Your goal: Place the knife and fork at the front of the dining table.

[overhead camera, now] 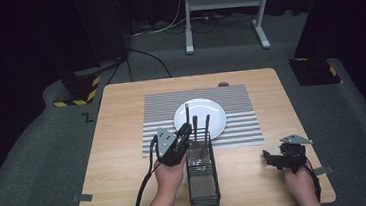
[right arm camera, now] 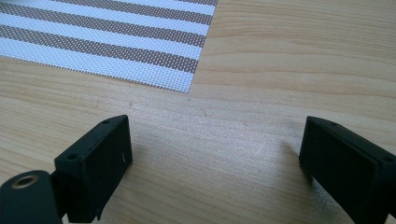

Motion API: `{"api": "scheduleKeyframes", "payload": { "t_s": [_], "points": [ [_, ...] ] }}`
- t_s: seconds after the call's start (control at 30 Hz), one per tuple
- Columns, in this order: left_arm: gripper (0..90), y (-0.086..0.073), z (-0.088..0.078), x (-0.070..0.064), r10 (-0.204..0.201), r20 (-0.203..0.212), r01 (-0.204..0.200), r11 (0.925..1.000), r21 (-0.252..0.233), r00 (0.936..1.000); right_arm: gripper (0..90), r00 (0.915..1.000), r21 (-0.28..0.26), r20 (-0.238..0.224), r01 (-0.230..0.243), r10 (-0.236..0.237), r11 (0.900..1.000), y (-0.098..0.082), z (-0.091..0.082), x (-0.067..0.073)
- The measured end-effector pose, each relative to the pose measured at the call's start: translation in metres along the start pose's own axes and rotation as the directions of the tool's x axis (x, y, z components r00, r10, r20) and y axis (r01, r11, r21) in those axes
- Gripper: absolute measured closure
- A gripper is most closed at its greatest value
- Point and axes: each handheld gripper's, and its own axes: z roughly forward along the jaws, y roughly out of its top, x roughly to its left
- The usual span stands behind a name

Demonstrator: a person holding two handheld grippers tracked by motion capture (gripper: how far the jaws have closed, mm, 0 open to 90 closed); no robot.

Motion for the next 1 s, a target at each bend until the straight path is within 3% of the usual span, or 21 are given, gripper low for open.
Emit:
{"api": "scheduleKeyframes", "payload": {
  "t_s": [0.43, 0.6, 0.83, 1.0],
  "points": [
    [81.4, 0.004, -0.003, 0.0, -0.032, -0.013, 0.032, 0.9994, -0.016, 0.9994, 9.1, 1.0, 0.0, 0.0, 0.0, 0.0, 1.0, 0.0, 0.0, 0.0],
    [81.5, 0.006, -0.008, -0.002, -0.019, -0.024, 0.018, 0.9981, -0.06, 0.9995, 9.0, 1.0, 0.0, 0.0, -0.001, 0.001, 1.0, 0.0, 0.0, 0.0],
    [81.6, 0.014, -0.017, -0.004, -0.022, -0.01, 0.021, 0.993, -0.116, 0.9997, 9.0, 1.0, 0.0, 0.0, 0.0, 0.0, 1.0, 0.0, 0.0, 0.0],
    [81.6, 0.025, -0.025, -0.008, 0.009, 0.005, -0.008, 0.9888, -0.149, 0.9999, 9.0, 1.0, 0.0, 0.0, 0.001, -0.001, 1.0, 0.0, 0.0, 0.0]
  ]
}}
